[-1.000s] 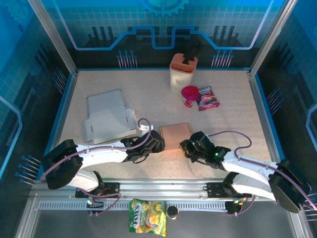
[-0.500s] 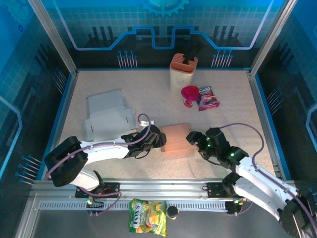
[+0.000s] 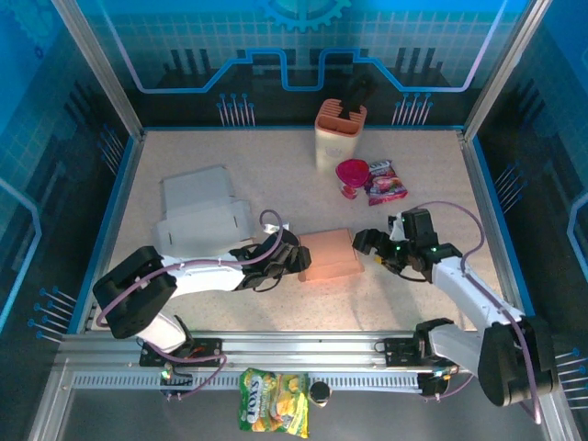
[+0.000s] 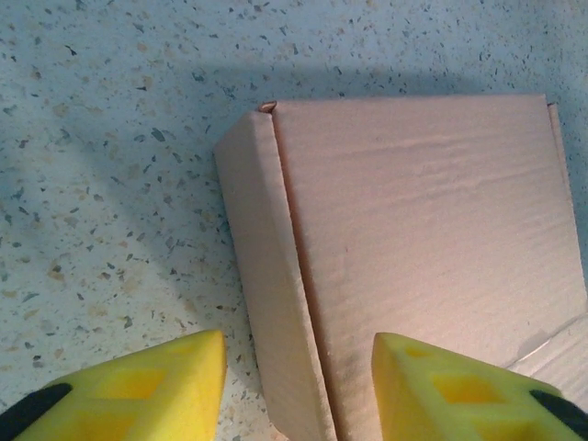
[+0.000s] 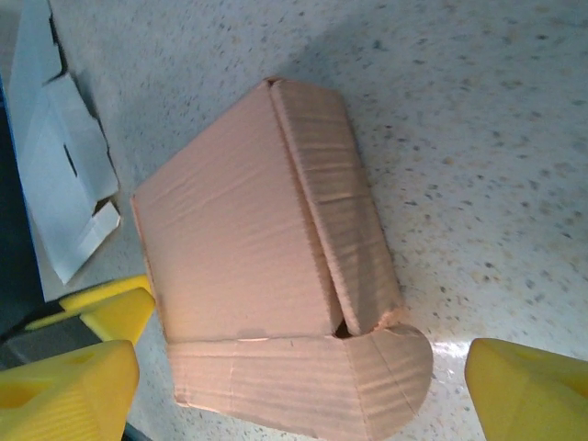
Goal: Fold the paper box
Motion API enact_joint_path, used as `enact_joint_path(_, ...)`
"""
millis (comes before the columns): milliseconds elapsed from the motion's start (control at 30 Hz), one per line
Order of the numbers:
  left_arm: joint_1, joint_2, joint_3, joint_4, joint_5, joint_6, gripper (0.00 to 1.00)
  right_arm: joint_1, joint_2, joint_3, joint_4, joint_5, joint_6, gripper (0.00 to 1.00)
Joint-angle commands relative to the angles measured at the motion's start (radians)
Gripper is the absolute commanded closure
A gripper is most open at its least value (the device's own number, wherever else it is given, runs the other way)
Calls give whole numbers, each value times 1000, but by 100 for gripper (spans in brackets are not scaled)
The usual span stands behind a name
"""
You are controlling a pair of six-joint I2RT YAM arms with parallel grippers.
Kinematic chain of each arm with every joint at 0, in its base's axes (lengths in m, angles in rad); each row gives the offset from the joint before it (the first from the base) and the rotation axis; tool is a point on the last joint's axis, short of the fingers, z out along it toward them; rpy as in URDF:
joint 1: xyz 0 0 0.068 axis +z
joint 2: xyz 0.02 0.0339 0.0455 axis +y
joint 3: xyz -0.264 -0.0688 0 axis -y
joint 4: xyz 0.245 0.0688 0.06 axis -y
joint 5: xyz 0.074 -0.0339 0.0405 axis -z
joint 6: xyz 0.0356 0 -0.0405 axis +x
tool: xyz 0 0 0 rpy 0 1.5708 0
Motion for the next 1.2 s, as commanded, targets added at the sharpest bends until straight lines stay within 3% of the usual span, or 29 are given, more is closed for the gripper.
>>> enact_joint_path(0, 11, 20, -15, 38, 21, 4, 56, -15, 68, 39, 37, -70, -107, 8)
enact_joint_path(300, 13, 20, -79, 123, -5, -20, 66, -19, 245, 51, 167, -154, -166, 7)
enact_joint_path(733, 42, 0, -176, 203, -17, -42, 85, 7, 325, 51, 254, -270, -203, 4)
enact_joint_path(1000, 62, 14, -214, 242, 2, -55, 87, 69, 360, 40, 369, -336, -135, 5)
enact_joint_path(1167, 65, 20, -210, 242, 5, -50, 88, 94, 351, 45, 397, -326, -91, 13)
